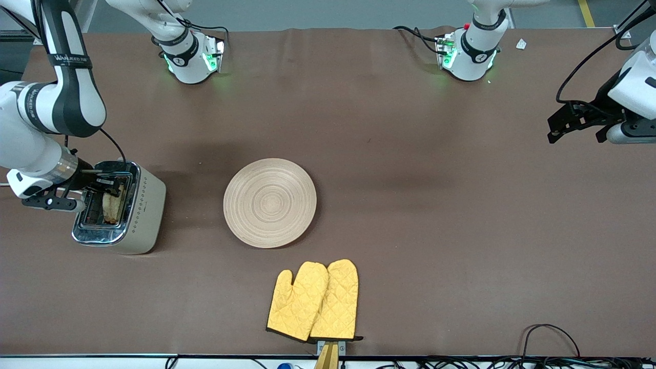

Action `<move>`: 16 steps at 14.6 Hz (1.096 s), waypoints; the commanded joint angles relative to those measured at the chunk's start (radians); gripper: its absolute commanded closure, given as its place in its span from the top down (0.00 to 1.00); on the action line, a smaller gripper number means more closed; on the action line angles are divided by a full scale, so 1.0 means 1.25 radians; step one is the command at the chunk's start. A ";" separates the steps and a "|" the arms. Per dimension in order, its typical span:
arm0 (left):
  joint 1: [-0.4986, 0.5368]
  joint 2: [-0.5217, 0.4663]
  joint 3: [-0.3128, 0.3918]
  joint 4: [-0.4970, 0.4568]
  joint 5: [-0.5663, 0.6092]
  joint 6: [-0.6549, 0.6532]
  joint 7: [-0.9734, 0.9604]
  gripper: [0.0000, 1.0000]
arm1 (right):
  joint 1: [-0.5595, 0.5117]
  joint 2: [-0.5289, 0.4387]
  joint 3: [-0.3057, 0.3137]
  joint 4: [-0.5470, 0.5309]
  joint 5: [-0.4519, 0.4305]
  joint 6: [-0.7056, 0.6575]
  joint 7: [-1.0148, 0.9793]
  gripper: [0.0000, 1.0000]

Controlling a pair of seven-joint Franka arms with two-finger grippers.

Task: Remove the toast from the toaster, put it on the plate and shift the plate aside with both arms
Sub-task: 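Grasp the toast and lift it out of the toaster, then carry the toast over the wooden plate and lower it down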

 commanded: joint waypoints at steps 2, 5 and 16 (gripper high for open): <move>0.006 0.002 -0.001 0.009 -0.008 -0.005 0.012 1.00 | -0.005 -0.034 0.012 0.089 0.036 -0.111 -0.003 0.00; 0.006 0.002 -0.002 0.009 -0.010 -0.005 0.013 1.00 | 0.036 -0.053 0.019 0.182 0.052 -0.242 0.030 0.00; 0.006 0.004 0.000 0.007 -0.010 -0.005 0.014 1.00 | 0.394 0.061 0.018 0.027 0.327 0.059 0.110 0.00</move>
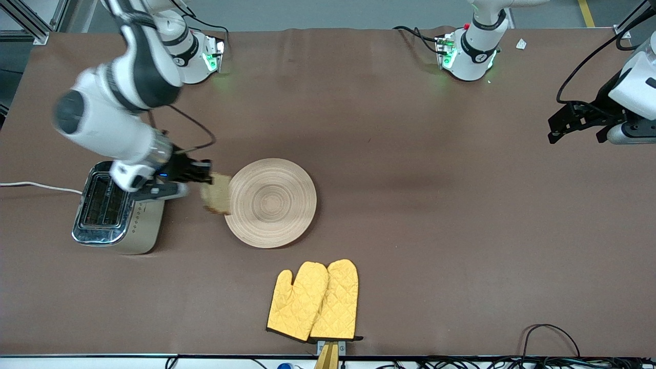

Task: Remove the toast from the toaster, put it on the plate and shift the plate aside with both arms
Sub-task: 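Carry the toast over the wooden plate and lower it down, then release the toast and withdraw the right gripper while the left gripper approaches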

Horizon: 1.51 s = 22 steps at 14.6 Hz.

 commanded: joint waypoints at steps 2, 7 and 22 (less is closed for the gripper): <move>0.004 0.003 0.000 0.007 -0.010 -0.005 0.013 1.00 | 0.121 0.079 -0.011 -0.014 0.065 0.126 0.117 0.00; 0.006 0.003 0.001 0.007 -0.010 -0.005 0.014 1.00 | 0.048 0.148 -0.014 -0.047 0.063 0.178 0.014 0.17; -0.040 0.349 -0.017 -0.026 -0.511 0.101 0.043 1.00 | -0.259 -0.017 -0.034 0.174 -0.273 -0.315 -0.007 1.00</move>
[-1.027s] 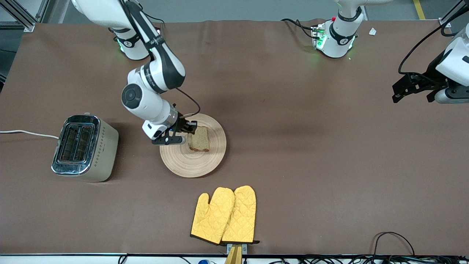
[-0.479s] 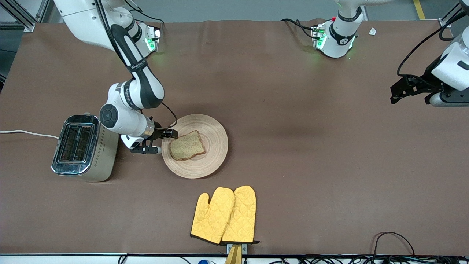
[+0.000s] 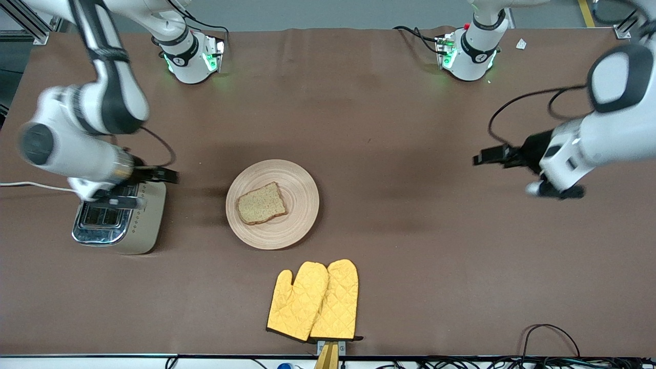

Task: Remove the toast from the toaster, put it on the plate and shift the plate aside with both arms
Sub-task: 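Release the toast and withdraw the right gripper while the left gripper approaches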

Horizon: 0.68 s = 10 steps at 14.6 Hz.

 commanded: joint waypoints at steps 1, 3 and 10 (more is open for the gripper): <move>-0.044 0.156 -0.029 0.032 -0.126 0.103 0.008 1.00 | -0.072 0.009 0.014 0.111 -0.031 -0.061 -0.003 1.00; -0.095 0.254 -0.073 0.045 -0.184 0.252 0.008 1.00 | -0.109 -0.008 0.012 0.164 -0.031 -0.110 -0.027 1.00; -0.338 0.525 -0.100 0.244 -0.361 0.563 0.009 1.00 | -0.143 -0.064 0.018 0.222 -0.040 -0.180 -0.036 1.00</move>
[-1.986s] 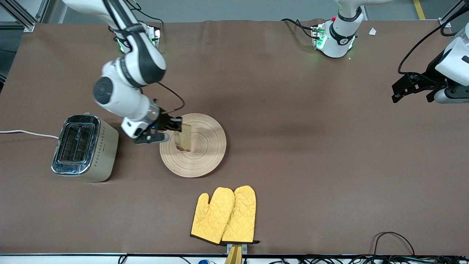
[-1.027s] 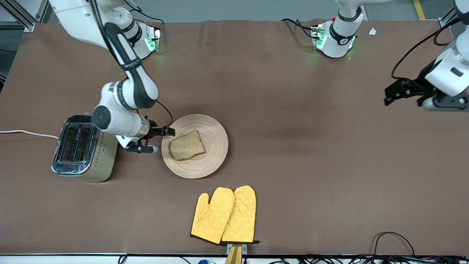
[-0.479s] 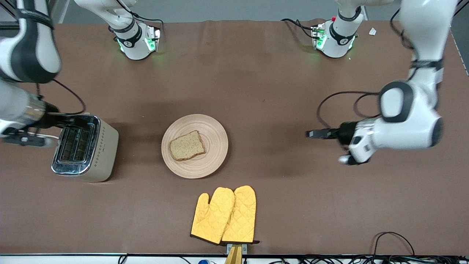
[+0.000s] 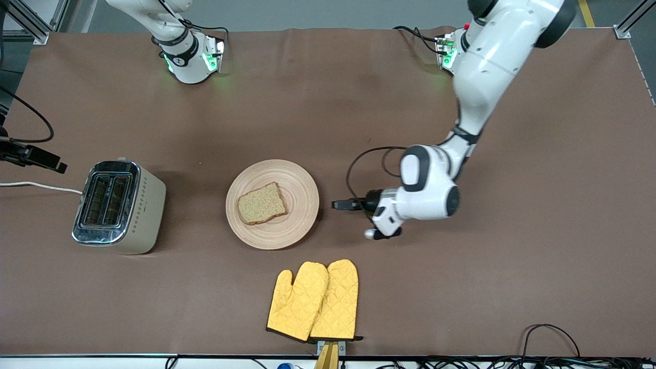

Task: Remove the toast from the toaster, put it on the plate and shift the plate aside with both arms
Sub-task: 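Grasp the rim of the wooden plate with the left gripper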

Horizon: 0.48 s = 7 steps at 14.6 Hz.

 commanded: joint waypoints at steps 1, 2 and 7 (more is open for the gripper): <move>-0.055 0.091 0.004 0.108 -0.038 0.067 -0.003 1.00 | -0.003 -0.027 0.016 -0.014 -0.013 -0.003 -0.003 1.00; -0.074 0.111 0.004 0.125 -0.045 0.095 -0.003 1.00 | 0.001 -0.027 0.018 -0.013 -0.012 0.003 -0.002 1.00; -0.111 0.124 0.004 0.127 -0.052 0.154 0.036 0.32 | 0.022 -0.023 0.018 -0.014 -0.006 0.027 -0.001 1.00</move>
